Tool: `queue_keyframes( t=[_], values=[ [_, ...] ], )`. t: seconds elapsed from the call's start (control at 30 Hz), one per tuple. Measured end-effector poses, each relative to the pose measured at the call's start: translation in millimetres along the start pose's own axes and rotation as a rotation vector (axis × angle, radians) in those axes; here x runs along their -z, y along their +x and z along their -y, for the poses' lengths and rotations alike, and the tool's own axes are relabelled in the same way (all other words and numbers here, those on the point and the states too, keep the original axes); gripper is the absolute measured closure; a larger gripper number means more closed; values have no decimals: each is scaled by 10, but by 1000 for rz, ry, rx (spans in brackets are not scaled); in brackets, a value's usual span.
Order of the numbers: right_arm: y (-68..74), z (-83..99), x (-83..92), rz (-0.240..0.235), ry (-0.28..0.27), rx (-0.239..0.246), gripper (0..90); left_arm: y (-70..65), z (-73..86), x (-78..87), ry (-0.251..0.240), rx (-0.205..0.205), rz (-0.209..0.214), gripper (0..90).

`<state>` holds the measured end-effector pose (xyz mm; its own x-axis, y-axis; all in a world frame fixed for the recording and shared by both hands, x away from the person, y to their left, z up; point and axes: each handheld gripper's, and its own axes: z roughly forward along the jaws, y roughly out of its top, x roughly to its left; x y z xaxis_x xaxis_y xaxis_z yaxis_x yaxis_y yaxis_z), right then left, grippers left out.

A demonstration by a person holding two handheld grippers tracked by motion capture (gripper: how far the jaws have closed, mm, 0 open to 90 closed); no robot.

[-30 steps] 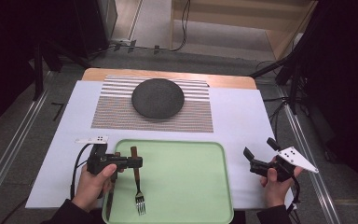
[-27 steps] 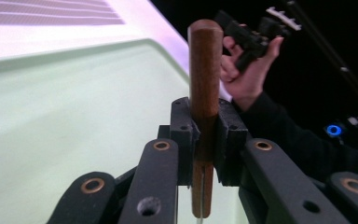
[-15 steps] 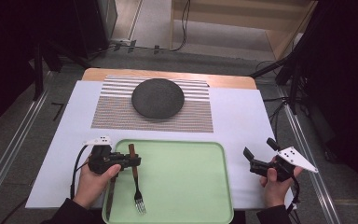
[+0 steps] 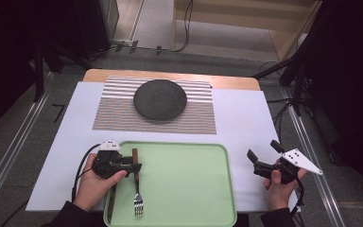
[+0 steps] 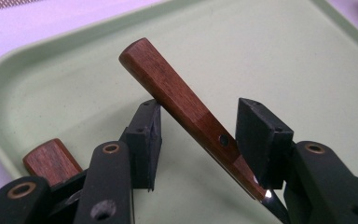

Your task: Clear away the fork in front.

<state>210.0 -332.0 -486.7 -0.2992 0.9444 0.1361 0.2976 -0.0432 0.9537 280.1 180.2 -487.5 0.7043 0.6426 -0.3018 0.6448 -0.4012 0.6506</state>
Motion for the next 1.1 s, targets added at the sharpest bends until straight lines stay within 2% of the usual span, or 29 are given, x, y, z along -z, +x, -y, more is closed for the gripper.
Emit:
queue_keyframes(
  t=[0.07,0.1,0.13,0.23,0.3,0.33,0.37,0.43,0.5,0.6,0.7,0.93,1.1],
  values=[
    [2,3,-3,1,2,2,0,-8,5,-5,8,-12,-29,506],
    [2,5,-3,-1,2,3,0,-21,8,-6,12,-18,-64,483],
    [4,5,-4,-1,2,2,0,-25,8,-2,12,-24,-75,451],
    [4,6,-4,-4,2,2,0,-42,4,41,-11,-30,-124,358],
    [0,6,-1,-1,3,2,0,-74,12,98,-41,-49,-141,374],
    [-1,6,0,-1,3,1,0,-99,20,122,-49,-66,-122,472],
    [-3,6,2,-1,3,2,0,-135,28,131,-40,-87,-97,630],
    [-7,8,2,0,3,2,0,-226,54,99,-5,-134,-56,807],
    [-6,10,-2,-1,4,0,0,-322,82,44,27,-184,-56,897],
    [5,11,-7,-3,6,1,0,-425,111,-55,76,-227,-37,900],
    [12,10,-3,-4,7,5,0,-467,135,-113,112,-246,-29,900],
    [-1,15,-3,-3,5,2,0,-423,196,-76,127,-241,2,900],
    [4,14,-2,-7,6,3,0,-380,231,-26,120,-225,-3,900]
  ],
)
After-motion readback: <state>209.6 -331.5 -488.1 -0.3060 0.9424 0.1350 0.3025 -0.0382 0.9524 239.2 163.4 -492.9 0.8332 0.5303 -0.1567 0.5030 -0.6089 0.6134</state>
